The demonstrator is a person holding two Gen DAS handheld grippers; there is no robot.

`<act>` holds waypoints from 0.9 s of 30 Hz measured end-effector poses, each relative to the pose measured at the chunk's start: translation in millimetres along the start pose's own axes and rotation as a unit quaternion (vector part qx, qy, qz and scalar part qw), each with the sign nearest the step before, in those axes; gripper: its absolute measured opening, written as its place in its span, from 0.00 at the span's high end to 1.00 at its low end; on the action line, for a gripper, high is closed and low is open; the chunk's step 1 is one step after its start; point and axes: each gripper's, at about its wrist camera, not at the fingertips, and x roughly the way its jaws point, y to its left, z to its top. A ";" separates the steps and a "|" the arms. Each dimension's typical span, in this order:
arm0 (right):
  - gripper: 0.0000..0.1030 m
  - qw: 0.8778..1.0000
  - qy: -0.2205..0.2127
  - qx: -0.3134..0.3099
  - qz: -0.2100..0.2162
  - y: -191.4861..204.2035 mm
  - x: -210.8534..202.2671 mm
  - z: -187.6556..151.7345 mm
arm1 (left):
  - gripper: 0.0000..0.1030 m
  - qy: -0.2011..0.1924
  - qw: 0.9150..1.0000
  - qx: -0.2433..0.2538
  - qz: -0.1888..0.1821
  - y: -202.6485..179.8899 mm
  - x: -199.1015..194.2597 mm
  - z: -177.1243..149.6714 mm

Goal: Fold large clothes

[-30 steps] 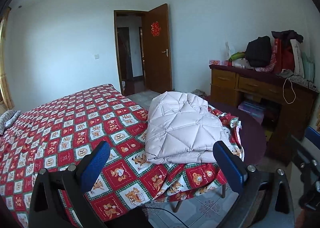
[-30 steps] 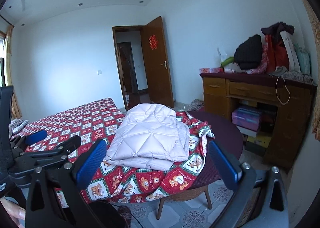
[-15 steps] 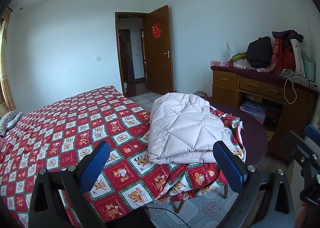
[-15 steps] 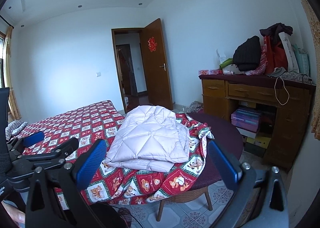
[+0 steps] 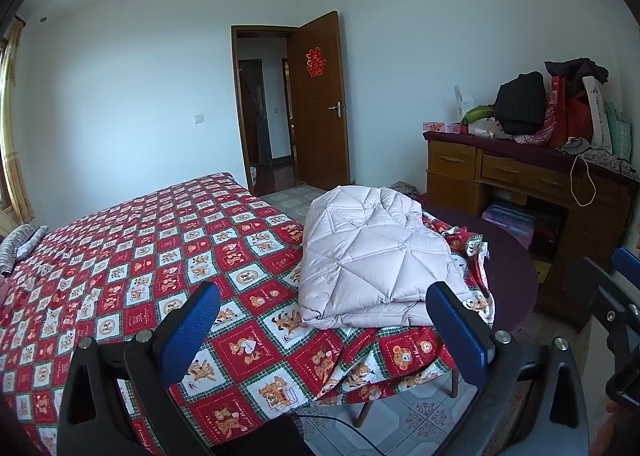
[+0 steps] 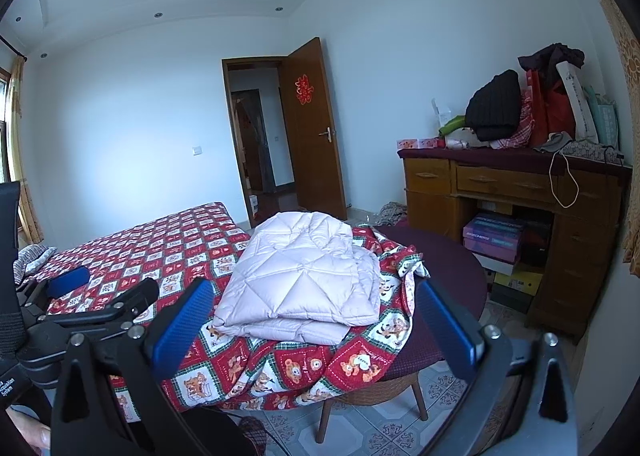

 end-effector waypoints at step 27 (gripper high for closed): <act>0.00 1.000 0.004 0.011 -0.012 -1.2 4.5 -2.1 | 0.01 -0.002 1.000 -0.003 0.011 -2.0 2.1 -0.1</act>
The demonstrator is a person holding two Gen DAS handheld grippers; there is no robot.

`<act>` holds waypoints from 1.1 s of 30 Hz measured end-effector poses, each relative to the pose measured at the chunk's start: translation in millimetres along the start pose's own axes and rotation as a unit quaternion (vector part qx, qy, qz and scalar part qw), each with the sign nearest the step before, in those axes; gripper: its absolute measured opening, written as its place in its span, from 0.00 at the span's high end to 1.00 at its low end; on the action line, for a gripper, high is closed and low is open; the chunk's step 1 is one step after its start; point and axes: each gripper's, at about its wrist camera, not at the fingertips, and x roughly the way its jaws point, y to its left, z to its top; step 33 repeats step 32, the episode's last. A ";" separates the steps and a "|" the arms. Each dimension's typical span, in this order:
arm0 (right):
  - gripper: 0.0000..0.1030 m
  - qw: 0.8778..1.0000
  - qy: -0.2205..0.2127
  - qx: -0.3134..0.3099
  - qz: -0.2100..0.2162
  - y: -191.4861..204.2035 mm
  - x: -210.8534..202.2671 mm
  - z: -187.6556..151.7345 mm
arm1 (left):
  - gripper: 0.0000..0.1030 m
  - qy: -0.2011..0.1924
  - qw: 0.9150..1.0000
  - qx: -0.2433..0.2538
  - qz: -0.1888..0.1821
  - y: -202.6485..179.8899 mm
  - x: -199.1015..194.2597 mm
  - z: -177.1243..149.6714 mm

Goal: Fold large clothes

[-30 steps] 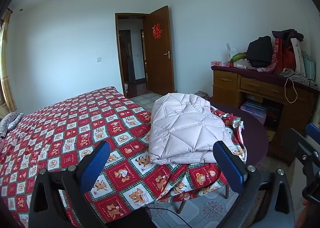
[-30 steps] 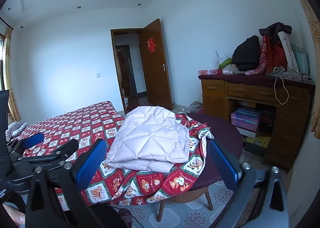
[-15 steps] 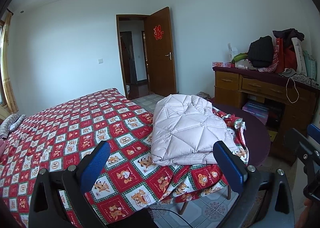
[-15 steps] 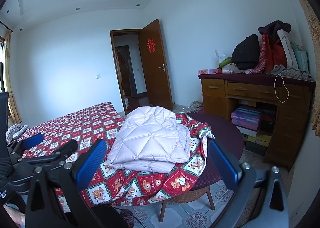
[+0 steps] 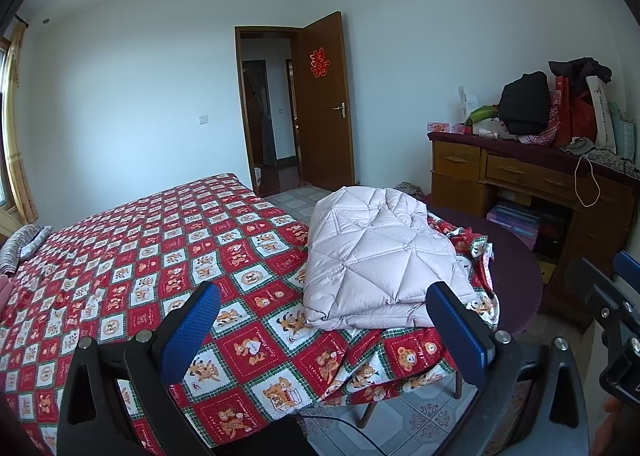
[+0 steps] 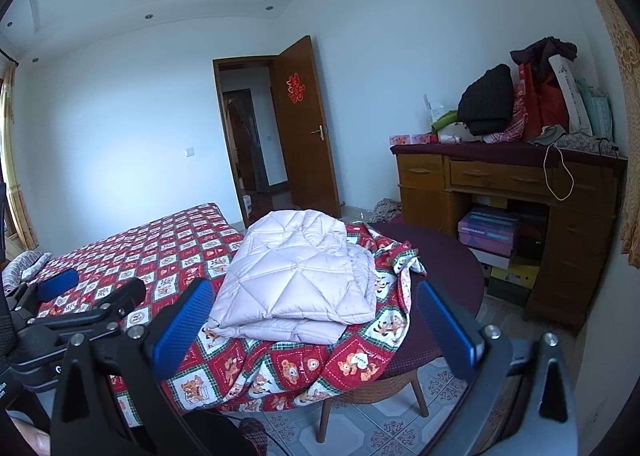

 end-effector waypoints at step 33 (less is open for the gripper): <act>0.00 1.000 0.010 -0.008 0.006 3.9 5.5 -1.1 | 0.01 -0.007 1.000 -0.001 0.012 12.9 8.4 -4.7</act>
